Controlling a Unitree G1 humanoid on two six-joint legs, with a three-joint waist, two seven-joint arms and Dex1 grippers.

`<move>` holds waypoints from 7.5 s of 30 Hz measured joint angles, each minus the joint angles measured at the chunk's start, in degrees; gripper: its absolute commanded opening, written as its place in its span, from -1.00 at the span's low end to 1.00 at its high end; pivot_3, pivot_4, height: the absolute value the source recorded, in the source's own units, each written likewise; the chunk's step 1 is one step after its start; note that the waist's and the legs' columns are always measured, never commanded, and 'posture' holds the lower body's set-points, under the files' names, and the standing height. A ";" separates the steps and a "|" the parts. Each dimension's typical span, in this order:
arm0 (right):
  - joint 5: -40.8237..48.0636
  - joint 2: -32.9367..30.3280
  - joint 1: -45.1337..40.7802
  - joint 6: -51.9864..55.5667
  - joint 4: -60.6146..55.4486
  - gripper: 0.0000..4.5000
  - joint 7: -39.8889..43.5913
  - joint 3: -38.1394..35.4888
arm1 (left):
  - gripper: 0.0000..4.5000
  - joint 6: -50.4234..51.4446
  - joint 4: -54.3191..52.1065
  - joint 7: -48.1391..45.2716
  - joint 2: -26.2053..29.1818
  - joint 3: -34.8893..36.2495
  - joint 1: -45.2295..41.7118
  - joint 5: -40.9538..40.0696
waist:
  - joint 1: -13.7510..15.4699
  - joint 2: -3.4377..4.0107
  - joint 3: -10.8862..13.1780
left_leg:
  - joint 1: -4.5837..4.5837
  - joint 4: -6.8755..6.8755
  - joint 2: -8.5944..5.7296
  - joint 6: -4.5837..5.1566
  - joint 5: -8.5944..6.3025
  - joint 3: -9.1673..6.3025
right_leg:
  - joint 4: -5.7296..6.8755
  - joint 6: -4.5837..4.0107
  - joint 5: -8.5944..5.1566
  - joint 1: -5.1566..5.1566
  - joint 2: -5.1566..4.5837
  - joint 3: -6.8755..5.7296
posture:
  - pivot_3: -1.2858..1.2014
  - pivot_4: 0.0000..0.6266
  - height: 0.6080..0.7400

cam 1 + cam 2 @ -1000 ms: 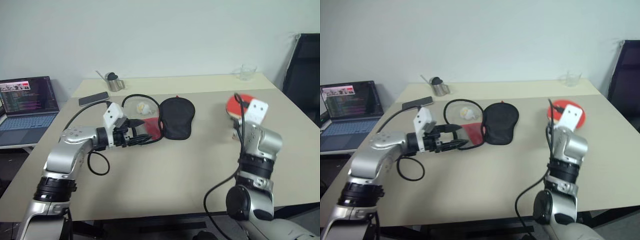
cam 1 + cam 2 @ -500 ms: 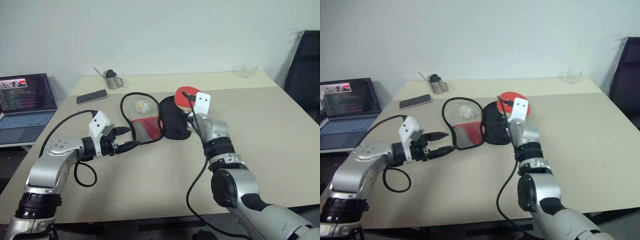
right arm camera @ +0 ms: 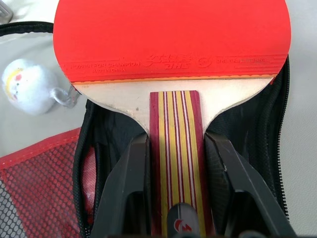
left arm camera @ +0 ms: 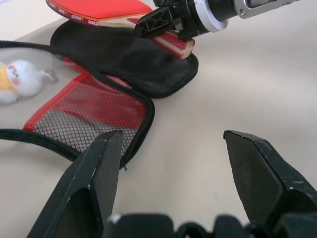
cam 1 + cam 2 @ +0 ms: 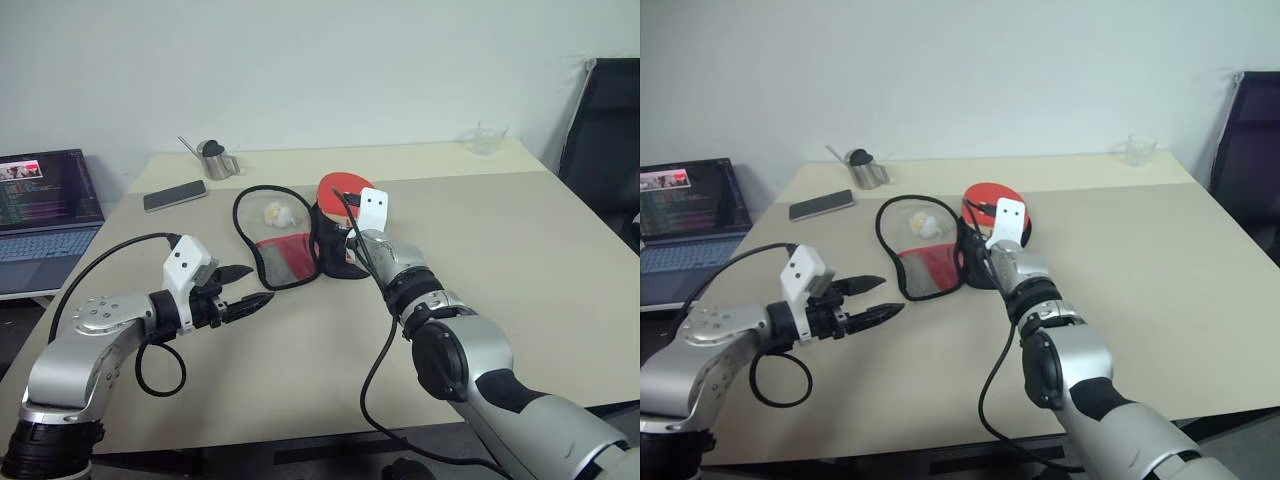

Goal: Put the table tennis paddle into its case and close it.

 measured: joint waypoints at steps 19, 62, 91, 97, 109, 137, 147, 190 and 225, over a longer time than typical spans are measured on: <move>-0.78 0.19 0.04 -5.74 7.22 -0.51 1.26 3.56 | 0.57 6.51 -9.57 4.89 2.69 6.02 4.87 -4.35 | -0.06 0.00 0.00 | 0.01 0.04 0.06 -0.01 0.00 0.02 | 0.02 -0.07 0.04 0.00 0.07 0.02 | 0.03 -0.52 1.00; -0.83 0.15 0.04 -3.81 6.91 0.98 5.80 7.36 | 0.57 5.11 -10.04 8.50 2.43 2.11 3.38 -5.78 | -0.04 -0.06 -0.04 | 0.09 0.11 0.13 -0.03 0.01 0.04 | 0.08 -0.14 0.08 0.06 0.16 0.05 | 0.03 -0.52 1.00; 4.06 -19.08 16.36 25.83 -30.68 0.98 28.43 11.24 | 0.57 -1.16 12.81 5.97 -2.19 -6.10 -13.50 1.44 | 0.07 -0.35 -0.21 | 0.04 0.37 0.19 -0.05 0.00 0.05 | 0.17 -0.19 0.14 0.09 0.19 0.01 | 0.03 -0.52 1.00; 7.69 -18.87 18.17 29.42 -37.65 0.98 33.36 11.44 | 0.57 0.23 19.17 11.83 -3.14 -4.70 -15.23 3.64 | 0.34 -0.35 -0.21 | 0.01 0.48 0.17 -0.05 0.00 0.00 | 0.21 -0.18 0.15 0.09 0.19 -0.02 | 0.03 -0.52 1.00; 19.75 -24.64 25.31 39.76 -63.13 1.00 52.26 19.64 | -0.01 1.46 36.37 20.61 -6.54 -3.92 -23.41 9.32 | 2.07 -0.39 -0.23 | -0.02 0.88 0.12 -0.09 -0.06 -0.08 | 0.62 -0.17 0.15 0.07 0.18 -0.07 | 0.03 -0.52 1.00; 20.72 -28.12 26.04 38.54 -67.41 1.00 48.27 19.73 | -0.99 -9.82 48.62 16.17 -30.57 -12.35 -39.81 17.04 | 3.22 -0.71 -0.30 | -0.17 0.96 0.06 -0.12 -0.05 -0.04 | 0.71 -0.17 0.16 -0.04 0.09 -0.07 | 0.03 -0.52 1.00; 19.15 -35.43 25.90 36.87 -66.54 1.00 44.62 13.43 | -0.99 -8.14 48.83 22.40 -40.35 -18.88 -40.17 21.12 | 3.19 -0.75 -0.28 | -0.12 0.95 0.07 -0.11 -0.05 0.05 | 0.74 -0.17 0.16 -0.01 0.10 -0.03 | 0.03 -0.52 1.00; 22.46 -17.45 23.80 40.58 -40.63 1.00 21.24 -5.65 | -0.44 2.68 19.13 -5.00 -9.93 -8.06 -23.57 6.07 | 1.80 -0.70 -0.33 | 0.01 0.89 0.16 -0.09 -0.05 0.07 | 0.80 -0.18 0.16 0.00 0.21 0.08 | 0.03 -0.52 1.00; 24.13 -10.55 18.74 30.26 -22.68 1.00 22.30 -5.54 | 0.99 7.76 5.22 6.22 -3.36 -4.31 -9.63 1.52 | 1.46 -0.71 -0.33 | 0.29 0.83 0.21 -0.08 -0.07 0.07 | 0.73 -0.19 0.16 0.25 0.25 0.13 | 0.03 -0.52 1.00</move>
